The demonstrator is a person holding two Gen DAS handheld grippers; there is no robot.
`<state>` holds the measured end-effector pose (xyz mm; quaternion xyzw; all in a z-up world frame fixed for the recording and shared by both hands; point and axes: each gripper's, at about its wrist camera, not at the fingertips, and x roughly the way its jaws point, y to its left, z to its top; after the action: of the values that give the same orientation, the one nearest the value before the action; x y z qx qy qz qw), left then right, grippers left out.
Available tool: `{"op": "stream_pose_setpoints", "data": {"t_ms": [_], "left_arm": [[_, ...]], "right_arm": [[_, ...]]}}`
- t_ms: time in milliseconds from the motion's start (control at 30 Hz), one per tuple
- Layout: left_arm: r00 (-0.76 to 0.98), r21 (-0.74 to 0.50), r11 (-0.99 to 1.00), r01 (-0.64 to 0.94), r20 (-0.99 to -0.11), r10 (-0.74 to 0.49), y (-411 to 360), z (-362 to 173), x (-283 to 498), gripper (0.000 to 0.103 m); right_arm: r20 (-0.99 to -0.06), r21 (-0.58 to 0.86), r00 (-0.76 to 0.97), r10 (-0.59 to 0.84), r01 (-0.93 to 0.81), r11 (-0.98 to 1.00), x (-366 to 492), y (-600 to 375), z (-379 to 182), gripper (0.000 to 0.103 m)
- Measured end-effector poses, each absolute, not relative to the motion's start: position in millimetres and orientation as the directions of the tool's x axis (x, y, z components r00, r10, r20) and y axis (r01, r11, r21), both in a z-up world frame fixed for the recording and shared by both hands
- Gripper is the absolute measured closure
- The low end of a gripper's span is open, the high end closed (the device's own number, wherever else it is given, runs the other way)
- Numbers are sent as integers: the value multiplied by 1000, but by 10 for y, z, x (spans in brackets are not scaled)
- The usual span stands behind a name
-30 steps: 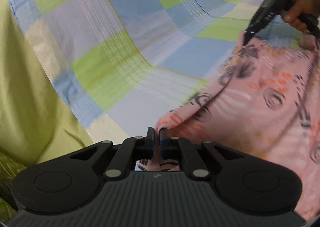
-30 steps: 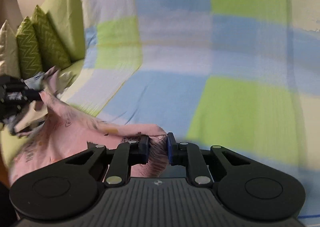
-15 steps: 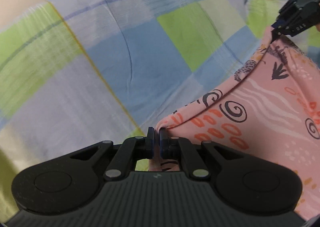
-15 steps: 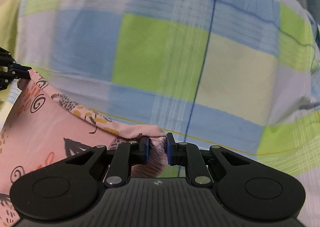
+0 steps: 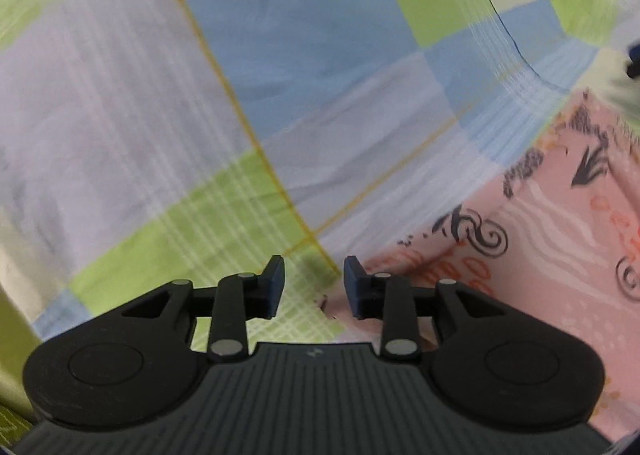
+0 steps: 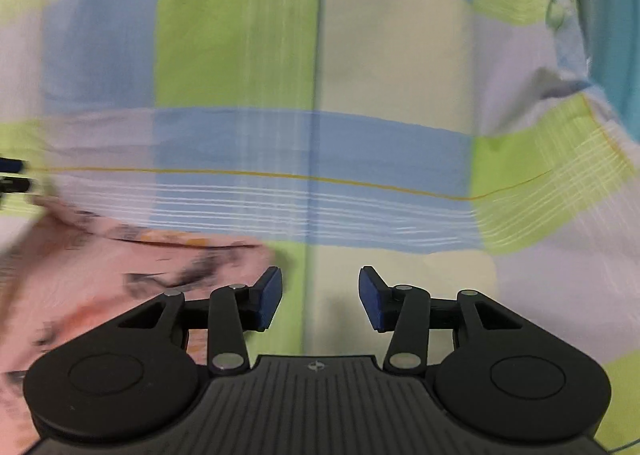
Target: Fold clothes
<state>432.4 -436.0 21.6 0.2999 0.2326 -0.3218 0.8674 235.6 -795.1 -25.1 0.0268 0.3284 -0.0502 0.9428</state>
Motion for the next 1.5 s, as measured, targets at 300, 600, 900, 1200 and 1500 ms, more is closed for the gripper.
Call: {"op": "stream_pose_setpoints", "data": {"t_ms": [300, 600, 900, 1200, 1500], "left_arm": [[419, 263, 351, 899, -752, -509, -4535, -190, 4180, 75], [668, 313, 620, 720, -555, -495, -4438, -55, 4585, 75], [609, 242, 605, 759, -594, -526, -3788, 135, 3984, 69], [476, 100, 580, 808, -691, -544, -2981, 21, 2655, 59], [414, 26, 578, 816, -724, -552, -2688, -91, 1719, 51]], "right_arm": [[-686, 121, 691, 229, -203, 972, 2828, -7380, -622, 67], [-539, -48, 839, -70, 53, 997, 3327, -7642, -538, 69], [-549, 64, 834, 47, -15, 998, 2424, -7620, -249, 60], [-653, 140, 737, 177, -112, 984, 821, -7406, -148, 47], [-722, 301, 647, 245, -26, 953, 297, -7447, -503, 47]]}}
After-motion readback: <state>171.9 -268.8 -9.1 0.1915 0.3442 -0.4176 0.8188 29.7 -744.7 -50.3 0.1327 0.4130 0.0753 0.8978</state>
